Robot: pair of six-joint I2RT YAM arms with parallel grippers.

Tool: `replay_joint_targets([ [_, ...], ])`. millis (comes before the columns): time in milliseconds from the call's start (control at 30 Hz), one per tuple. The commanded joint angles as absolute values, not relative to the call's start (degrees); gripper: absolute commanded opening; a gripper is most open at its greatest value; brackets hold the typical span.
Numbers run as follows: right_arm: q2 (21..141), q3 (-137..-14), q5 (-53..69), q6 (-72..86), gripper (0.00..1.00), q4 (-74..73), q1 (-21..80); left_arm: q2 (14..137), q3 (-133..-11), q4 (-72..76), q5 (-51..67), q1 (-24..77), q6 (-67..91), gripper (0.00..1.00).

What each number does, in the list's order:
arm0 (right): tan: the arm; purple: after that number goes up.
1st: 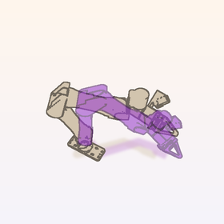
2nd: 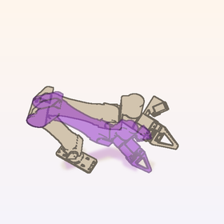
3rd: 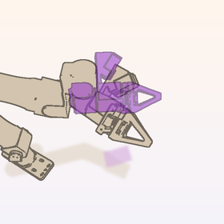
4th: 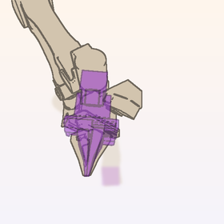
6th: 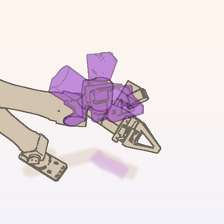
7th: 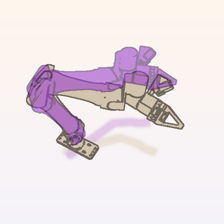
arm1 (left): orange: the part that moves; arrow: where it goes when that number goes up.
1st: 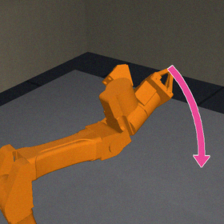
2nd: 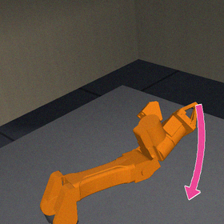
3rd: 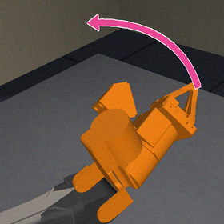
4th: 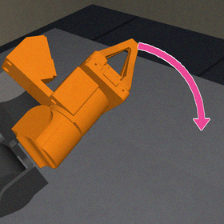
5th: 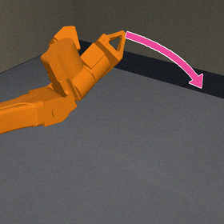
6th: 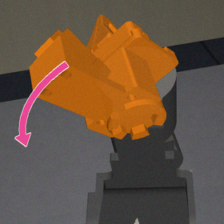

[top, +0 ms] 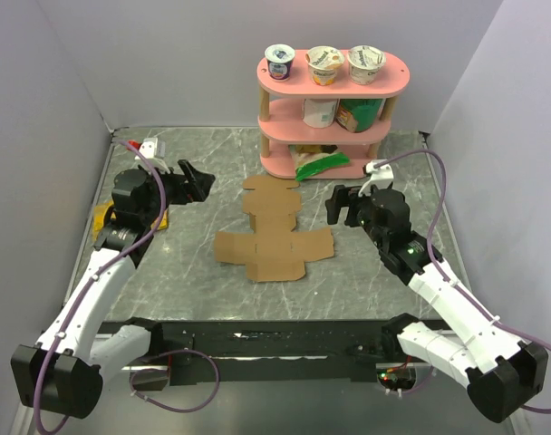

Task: Fold the paper box

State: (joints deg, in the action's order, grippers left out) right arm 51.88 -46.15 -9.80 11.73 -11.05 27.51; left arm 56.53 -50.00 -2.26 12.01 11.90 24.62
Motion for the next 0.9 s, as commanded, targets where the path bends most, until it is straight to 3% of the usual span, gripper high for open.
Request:
replay_joint_targets([
  [0,51.59,-49.39,-8.88,11.16,1.00,-15.46,27.77,57.12,-51.68,-1.93,12.83,11.87,25.23,0.96],
  [467,54.83,-47.37,1.73,14.76,1.00,-26.98,27.68,58.71,-51.07,-4.74,16.26,11.87,25.57,0.96],
  [733,62.04,-43.60,6.68,18.46,1.00,-27.16,26.20,54.32,-43.08,-8.08,16.78,11.78,30.67,0.96],
  [867,65.21,-43.42,11.77,18.63,1.00,-24.10,20.49,53.44,-38.85,-8.44,18.10,11.51,34.36,0.96],
])
